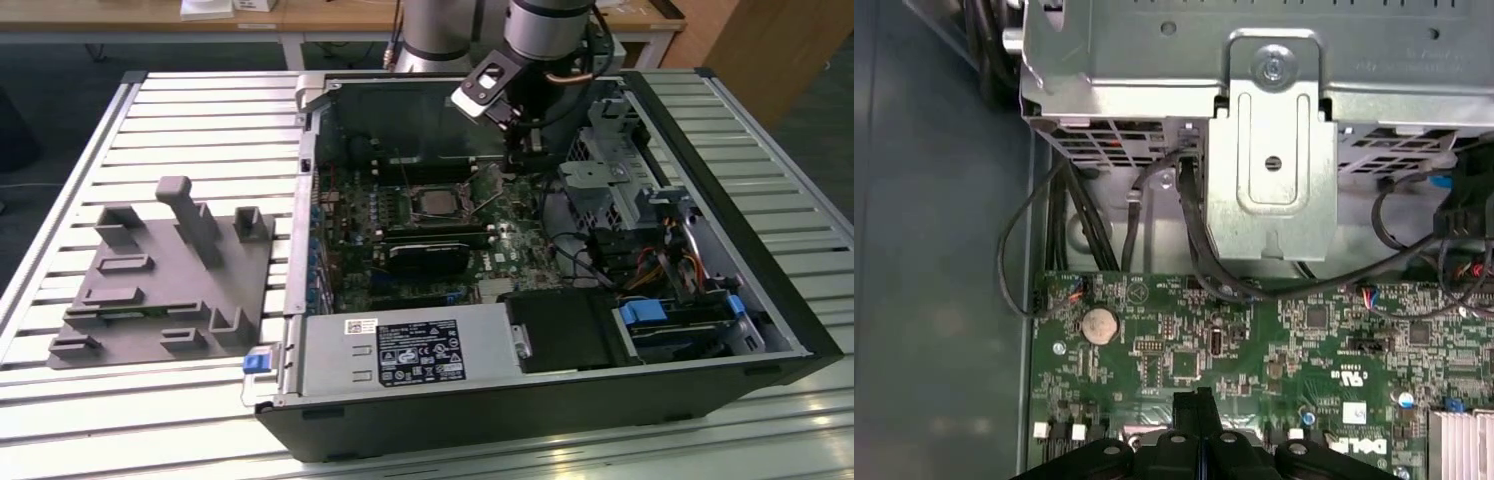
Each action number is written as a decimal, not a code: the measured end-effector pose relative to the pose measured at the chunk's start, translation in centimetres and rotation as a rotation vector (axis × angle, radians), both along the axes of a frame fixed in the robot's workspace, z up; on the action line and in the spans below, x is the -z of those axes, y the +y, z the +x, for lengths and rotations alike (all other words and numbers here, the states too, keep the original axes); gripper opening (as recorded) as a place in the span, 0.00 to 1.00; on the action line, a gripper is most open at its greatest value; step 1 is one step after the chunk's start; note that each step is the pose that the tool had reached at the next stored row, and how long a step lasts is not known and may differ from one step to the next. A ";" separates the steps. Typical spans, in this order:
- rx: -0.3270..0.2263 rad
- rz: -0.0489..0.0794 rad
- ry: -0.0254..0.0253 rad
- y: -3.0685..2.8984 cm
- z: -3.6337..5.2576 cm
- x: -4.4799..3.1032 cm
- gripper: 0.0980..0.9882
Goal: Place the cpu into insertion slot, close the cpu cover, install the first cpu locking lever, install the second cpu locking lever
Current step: 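Close the cpu cover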
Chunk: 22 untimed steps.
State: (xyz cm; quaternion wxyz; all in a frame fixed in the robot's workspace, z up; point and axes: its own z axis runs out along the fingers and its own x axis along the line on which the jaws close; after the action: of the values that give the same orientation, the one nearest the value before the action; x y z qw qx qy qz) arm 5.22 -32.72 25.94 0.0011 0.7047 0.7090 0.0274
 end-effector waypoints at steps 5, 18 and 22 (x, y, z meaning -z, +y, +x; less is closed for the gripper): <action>0.000 0.000 0.0004 0.02 0.46 0.20 0.01; 0.000 -0.001 0.0043 0.42 0.94 1.60 0.01; 0.000 -0.001 0.0045 0.46 0.54 1.82 0.01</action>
State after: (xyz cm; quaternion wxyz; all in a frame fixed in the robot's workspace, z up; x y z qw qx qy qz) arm 5.76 -32.26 24.11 -0.0001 0.7048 0.7090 0.0254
